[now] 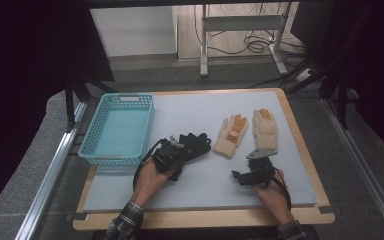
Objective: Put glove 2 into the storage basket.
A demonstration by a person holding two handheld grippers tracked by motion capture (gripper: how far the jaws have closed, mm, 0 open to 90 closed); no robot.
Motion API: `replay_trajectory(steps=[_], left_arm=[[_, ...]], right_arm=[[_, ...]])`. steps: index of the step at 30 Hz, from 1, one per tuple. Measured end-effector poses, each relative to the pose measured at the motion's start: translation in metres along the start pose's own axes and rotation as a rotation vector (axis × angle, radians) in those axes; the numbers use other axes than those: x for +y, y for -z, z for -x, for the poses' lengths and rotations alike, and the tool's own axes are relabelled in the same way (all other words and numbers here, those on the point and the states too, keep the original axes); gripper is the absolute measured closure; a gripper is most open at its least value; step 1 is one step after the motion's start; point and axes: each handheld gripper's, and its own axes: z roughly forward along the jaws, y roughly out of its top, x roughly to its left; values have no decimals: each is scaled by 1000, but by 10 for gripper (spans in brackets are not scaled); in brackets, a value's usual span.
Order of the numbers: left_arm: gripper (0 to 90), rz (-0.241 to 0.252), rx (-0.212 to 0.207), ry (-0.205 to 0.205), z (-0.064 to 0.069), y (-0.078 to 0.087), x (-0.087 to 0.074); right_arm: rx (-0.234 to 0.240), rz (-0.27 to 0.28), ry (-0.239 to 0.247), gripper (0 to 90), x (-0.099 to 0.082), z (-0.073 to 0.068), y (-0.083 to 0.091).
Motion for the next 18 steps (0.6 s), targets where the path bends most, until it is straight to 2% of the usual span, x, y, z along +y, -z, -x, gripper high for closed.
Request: replay_trajectory(steps=[5,18], left_arm=[[639,44,-7,15,-4,11,11],[631,88,-7,44,-20,37,37]], right_arm=[[0,0,1,110,0,0,0],[0,0,1,110,0,0,0]])
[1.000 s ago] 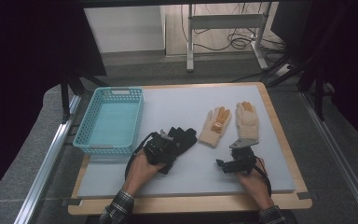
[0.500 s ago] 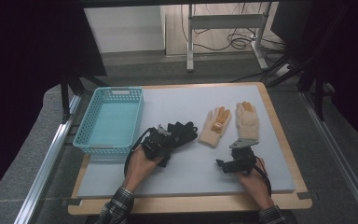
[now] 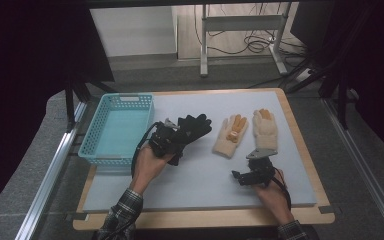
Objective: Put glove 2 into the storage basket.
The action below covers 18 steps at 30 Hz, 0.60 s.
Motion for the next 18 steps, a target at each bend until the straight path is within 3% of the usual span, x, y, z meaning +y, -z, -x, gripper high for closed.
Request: replay_trajectory(steps=[10,18], left_arm=[[628,18,44,44,-21,18,14],[629,42,112,78,-44,43,23]], right_arm=[[-1,1,1,110,0,0,0],[0,0,1,110,0,0,0]])
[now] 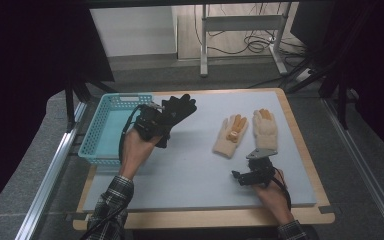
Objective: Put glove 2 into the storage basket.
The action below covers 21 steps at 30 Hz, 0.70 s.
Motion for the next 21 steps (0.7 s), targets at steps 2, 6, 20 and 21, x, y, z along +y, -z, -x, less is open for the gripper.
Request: replay_trajectory(steps=[2,6,20,21], left_arm=[[628,3,17,8,-7,5,1],[628,13,55,41,-24,13,1],[617,-36,221,155,-93,22,-18],[617,-45,229,167,-99,22,-20]], right_arm=[[0,0,0,110,0,0,0],[0,0,0,110,0,0,0],[0,1,0,110,0,0,0],[0,1,0,109,0,0,0]])
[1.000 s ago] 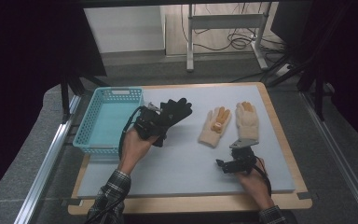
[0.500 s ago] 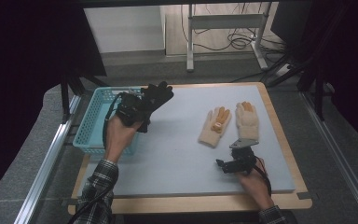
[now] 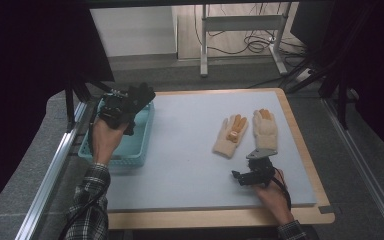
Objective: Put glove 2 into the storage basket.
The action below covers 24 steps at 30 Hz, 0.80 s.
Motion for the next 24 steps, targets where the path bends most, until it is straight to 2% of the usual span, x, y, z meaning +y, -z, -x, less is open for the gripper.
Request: replay_trajectory(steps=[4,8,16,18,24], left_arm=[[615,-43,37,46,-22,-8,-4],[612,-92,52,75,-34,-17,-9],[600,-222,72,117,-51,-51,-21],[597,-275,100,113,-55,-62,-24],[587,-345,127,158,-68,-78,-33]], right_arm=[[0,0,0,110,0,0,0],[0,0,0,110,0,0,0],[0,0,-1,109,0,0,0],[0,0,-1,110,0,0,0],[0,0,-1,110,0,0,0]])
